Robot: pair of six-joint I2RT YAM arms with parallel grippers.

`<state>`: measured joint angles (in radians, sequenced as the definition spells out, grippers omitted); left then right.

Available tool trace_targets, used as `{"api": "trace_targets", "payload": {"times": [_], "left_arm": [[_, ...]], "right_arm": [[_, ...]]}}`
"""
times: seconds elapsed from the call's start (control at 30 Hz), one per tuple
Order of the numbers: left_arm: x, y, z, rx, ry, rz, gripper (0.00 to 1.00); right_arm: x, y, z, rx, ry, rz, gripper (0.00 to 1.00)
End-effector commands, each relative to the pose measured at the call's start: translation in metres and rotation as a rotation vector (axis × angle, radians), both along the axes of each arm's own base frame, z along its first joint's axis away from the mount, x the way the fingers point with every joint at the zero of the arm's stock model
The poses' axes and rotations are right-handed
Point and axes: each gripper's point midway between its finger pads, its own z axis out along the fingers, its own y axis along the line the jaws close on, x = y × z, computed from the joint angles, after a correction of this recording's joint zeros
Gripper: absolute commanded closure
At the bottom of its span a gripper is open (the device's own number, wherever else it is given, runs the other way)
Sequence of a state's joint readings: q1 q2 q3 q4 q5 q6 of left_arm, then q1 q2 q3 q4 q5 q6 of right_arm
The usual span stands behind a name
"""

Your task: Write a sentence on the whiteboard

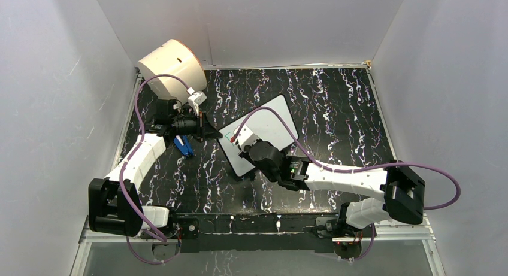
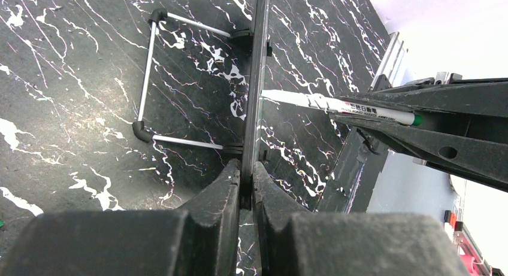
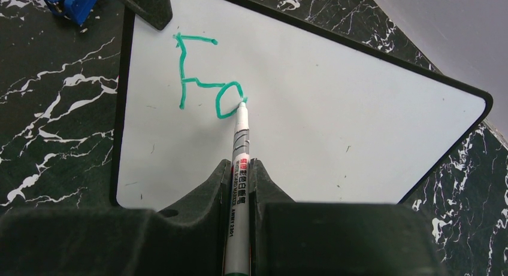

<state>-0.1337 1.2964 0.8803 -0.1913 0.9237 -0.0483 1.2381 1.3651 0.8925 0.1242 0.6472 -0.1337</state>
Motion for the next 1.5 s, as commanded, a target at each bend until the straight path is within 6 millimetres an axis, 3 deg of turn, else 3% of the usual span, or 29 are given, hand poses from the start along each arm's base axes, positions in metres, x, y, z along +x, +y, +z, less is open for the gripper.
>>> {"api": "trace_targets", "payload": {"times": [0.0,0.33,0.8,1.47], "left_arm": [[0.002,0.010,-0.019,0.081,0.046,0.048,1.00],[0.002,0.011,-0.020,0.085,0.048,0.048,1.00],[0.002,0.011,-0.021,0.089,0.046,0.051,1.00],[0.002,0.011,-0.022,0.088,0.051,0.048,1.00]], "right_arm": [[-0.001,-0.003,0.013,0.038,0.006,-0.009,1.00],[-0.002,-0.012,0.003,0.005,0.023,-0.032,1.00],[0.002,-0.009,0.042,0.128,-0.036,-0.017,1.00],[0.015,0.004,0.040,0.144,-0.024,0.004,1.00]]}}
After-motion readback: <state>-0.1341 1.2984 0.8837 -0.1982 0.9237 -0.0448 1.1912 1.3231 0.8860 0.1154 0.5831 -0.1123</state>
